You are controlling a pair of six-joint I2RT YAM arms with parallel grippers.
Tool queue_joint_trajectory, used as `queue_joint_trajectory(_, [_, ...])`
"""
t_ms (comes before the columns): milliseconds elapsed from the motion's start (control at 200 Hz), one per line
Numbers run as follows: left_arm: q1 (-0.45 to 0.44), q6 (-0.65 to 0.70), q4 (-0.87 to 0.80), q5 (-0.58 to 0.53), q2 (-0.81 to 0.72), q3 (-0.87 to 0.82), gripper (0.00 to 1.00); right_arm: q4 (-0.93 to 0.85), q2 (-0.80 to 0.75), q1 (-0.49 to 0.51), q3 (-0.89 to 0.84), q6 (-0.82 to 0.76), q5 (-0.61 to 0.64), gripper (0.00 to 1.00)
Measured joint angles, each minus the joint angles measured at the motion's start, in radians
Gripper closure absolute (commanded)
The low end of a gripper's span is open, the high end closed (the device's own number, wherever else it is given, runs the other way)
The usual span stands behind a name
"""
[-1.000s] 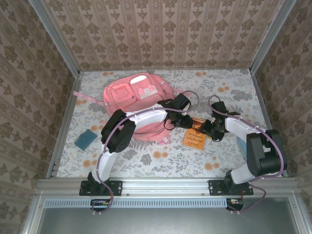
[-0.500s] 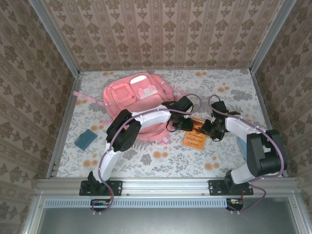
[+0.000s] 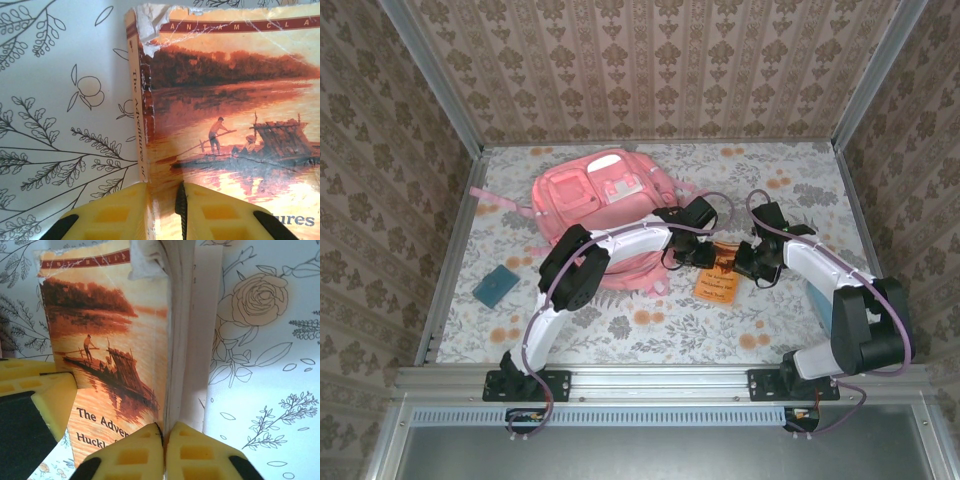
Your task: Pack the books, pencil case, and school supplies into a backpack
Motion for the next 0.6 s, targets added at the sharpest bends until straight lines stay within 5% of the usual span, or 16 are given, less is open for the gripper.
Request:
queue_joint_trajectory(165, [0.000, 0.004, 0.000, 0.000, 0.000, 0.000, 0.72, -0.001, -0.002, 0.002, 0.000, -0.005, 0.009, 1.00])
queue_joint_trajectory(410, [0.010, 0.038, -0.002, -0.004, -0.021, 0.013, 0.49, -0.004, -0.117, 0.013, 0.001, -0.033, 0.021, 1.00])
queue_joint_trajectory(600, [0.076, 0.050, 0.029, 0.012, -0.182, -0.031, 0.27, 0.011, -0.248, 0.009, 0.002, -0.074, 0.004, 1.00])
